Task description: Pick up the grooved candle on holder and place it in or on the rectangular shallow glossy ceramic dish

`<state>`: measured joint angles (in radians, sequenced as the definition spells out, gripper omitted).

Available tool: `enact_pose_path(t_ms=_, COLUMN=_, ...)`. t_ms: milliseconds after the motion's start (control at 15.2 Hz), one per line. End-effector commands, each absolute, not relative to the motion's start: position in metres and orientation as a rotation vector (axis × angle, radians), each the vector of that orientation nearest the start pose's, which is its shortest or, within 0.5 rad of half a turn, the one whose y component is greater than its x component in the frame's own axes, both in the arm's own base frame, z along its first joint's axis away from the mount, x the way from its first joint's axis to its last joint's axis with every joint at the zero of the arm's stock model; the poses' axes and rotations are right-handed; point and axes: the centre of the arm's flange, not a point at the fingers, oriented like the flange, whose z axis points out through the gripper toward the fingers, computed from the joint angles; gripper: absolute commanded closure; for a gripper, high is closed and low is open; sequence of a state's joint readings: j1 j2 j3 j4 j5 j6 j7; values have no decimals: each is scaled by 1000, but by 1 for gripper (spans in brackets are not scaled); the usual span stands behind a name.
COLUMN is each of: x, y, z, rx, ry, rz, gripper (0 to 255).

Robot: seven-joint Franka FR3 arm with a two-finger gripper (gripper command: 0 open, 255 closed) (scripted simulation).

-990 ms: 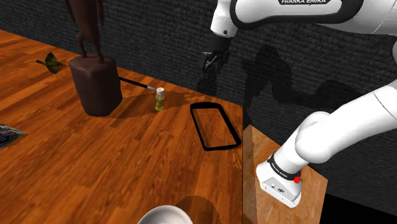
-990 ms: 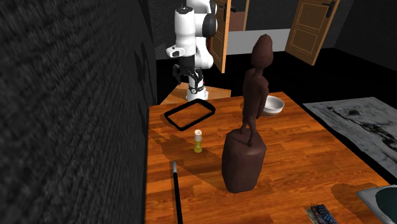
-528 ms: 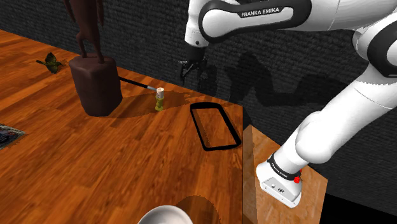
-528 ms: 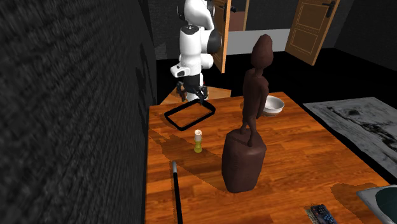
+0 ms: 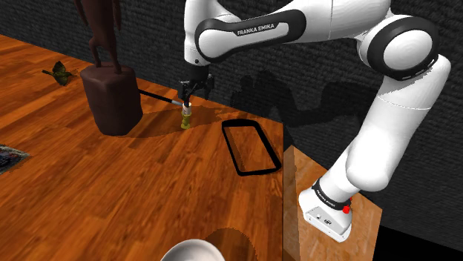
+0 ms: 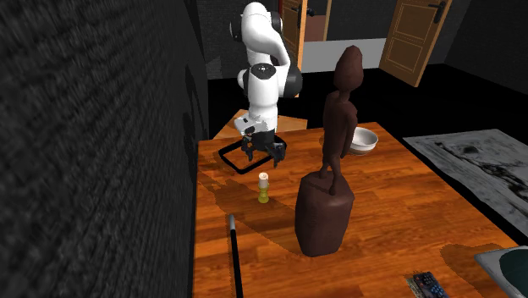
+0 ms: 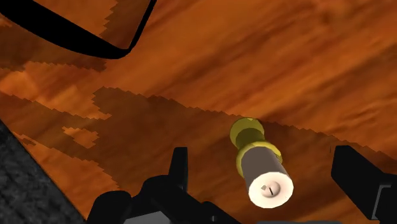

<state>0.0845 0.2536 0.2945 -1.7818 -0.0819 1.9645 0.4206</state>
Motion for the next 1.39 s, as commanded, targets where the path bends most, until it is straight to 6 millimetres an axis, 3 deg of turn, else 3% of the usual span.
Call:
enact_pose_path(t_ms=0, x=598, y=226, z=395, rx=-3168, ry=15, rz=96, gripper=0)
enact_pose_path(t_ms=594, x=601, y=229, z=351, rx=-3169, ry=13, rz=99, gripper=0)
enact_pose_path(t_ms=1056, x=601, y=229, z=351, rx=-3169, ry=13, rz=99, gripper=0)
enact_pose_path(t_ms=1122, x=601, y=229, z=351, rx=-3169, ry=13, rz=99, gripper=255)
enact_pose_path(t_ms=1320, x=601, y=229, z=351, rx=-3169, ry=13, rz=99, gripper=255)
